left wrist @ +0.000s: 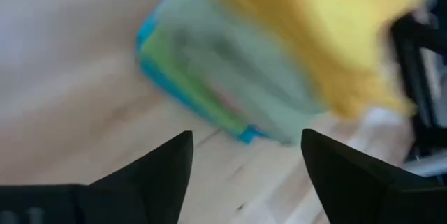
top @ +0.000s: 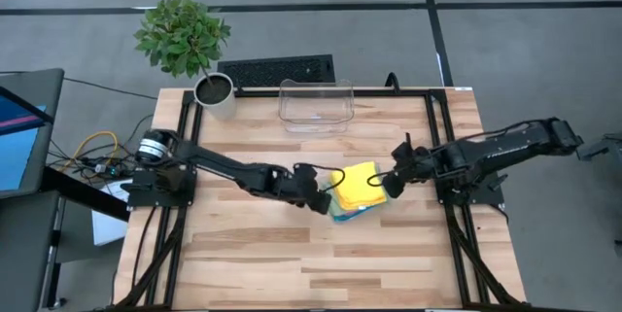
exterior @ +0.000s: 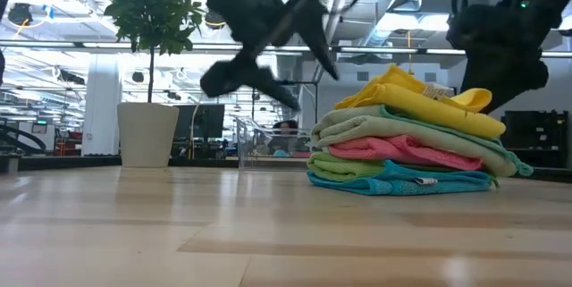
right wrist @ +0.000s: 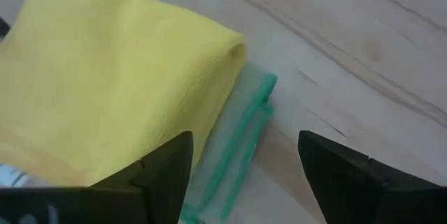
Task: Fold microfiber towels
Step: Put the folded stacked microfiber towels into the transparent bin
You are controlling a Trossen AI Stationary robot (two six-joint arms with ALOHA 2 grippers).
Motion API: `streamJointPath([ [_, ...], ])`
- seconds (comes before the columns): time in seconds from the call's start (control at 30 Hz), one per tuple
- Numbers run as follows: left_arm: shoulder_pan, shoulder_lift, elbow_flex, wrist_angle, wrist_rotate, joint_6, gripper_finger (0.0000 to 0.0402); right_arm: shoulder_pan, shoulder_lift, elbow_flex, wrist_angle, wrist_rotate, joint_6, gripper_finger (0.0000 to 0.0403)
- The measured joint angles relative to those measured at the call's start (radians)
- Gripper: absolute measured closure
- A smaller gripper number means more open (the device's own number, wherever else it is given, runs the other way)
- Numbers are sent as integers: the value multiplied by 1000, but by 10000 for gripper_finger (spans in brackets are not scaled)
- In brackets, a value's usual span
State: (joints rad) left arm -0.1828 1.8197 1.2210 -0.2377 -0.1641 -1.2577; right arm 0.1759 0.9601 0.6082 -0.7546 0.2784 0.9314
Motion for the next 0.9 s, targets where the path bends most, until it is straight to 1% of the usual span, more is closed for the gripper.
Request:
streamJointPath([
  [0.03, -8, 20, -10, 22, 0, -48, 140, -2, -1, -8, 24, 0, 0, 117],
  [0.13, -36, 87, -24, 185, -1, -167, 129, -2, -7, -27, 45, -4, 0, 117],
  [0.23, -74, 144, -25, 354, -36, -239, 127, -2, -7, -47, 76, -6, 2, 117],
  [0.37, -100, 200, -26, 433, -103, -307, 126, -2, -6, -111, 200, -67, 18, 117],
  [0.47, -97, 229, -27, 442, -138, -353, 126, -7, -5, -174, 306, -109, 37, 117],
  [0.63, -84, 245, -35, 414, -199, -378, 126, -30, -5, -230, 367, -125, 45, 117],
  [0.7, -68, 242, -42, 366, -190, -382, 126, -35, -5, -232, 381, -128, 43, 117],
  [0.8, -58, 234, -46, 356, -148, -413, 126, -35, -5, -232, 405, -133, 38, 117],
  [0.9, -59, 235, -47, 359, -168, -449, 126, -36, -5, -232, 429, -126, 16, 117],
])
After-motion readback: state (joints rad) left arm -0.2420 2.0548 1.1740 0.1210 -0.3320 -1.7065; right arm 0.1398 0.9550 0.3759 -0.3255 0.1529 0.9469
